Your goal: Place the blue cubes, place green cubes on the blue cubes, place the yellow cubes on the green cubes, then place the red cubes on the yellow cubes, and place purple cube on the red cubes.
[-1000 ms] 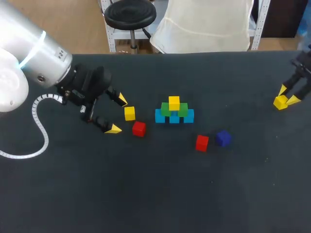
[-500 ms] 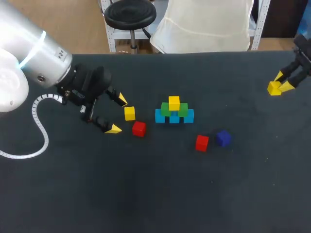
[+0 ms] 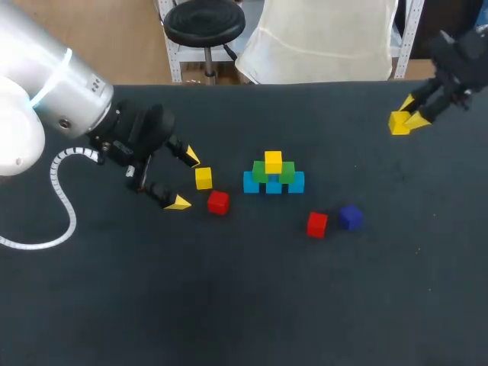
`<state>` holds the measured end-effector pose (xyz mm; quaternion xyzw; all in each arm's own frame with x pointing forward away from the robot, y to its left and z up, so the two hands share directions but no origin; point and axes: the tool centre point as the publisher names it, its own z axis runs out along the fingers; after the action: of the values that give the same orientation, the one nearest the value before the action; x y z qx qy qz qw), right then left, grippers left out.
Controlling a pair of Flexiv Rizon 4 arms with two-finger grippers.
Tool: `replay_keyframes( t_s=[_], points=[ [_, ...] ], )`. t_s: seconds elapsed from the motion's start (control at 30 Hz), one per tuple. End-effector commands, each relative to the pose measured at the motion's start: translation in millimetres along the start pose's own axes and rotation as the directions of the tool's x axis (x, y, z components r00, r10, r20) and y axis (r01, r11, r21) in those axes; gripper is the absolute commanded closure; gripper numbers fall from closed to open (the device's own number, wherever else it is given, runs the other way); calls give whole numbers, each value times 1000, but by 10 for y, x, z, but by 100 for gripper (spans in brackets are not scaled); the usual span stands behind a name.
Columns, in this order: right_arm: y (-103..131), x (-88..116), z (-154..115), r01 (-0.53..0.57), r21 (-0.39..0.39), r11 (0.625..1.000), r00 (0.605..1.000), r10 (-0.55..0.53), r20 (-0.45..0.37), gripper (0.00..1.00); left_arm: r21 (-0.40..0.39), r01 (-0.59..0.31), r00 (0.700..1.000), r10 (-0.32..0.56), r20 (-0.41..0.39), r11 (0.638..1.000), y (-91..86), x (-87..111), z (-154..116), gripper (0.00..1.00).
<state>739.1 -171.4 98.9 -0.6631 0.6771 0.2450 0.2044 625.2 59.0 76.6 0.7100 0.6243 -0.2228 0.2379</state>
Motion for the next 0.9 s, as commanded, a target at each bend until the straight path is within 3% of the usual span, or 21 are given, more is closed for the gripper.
replay_keyframes(
  t_s=[0.03,0.4,0.67,0.9],
  points=[
    [94,-222,261,4,186,983,998,6,-56,100,1,-3,1000,3,2,1000,7,12,0,0],
    [193,-681,715,-22,186,982,999,29,-37,100,1,-3,1000,3,2,1000,7,12,0,0],
    [283,-902,917,-24,194,981,999,33,-42,100,1,-3,1000,3,2,1000,7,12,0,0],
    [357,-1073,1074,-24,157,987,999,29,-24,100,1,-3,1000,3,2,1000,7,12,0,0]
  ],
)
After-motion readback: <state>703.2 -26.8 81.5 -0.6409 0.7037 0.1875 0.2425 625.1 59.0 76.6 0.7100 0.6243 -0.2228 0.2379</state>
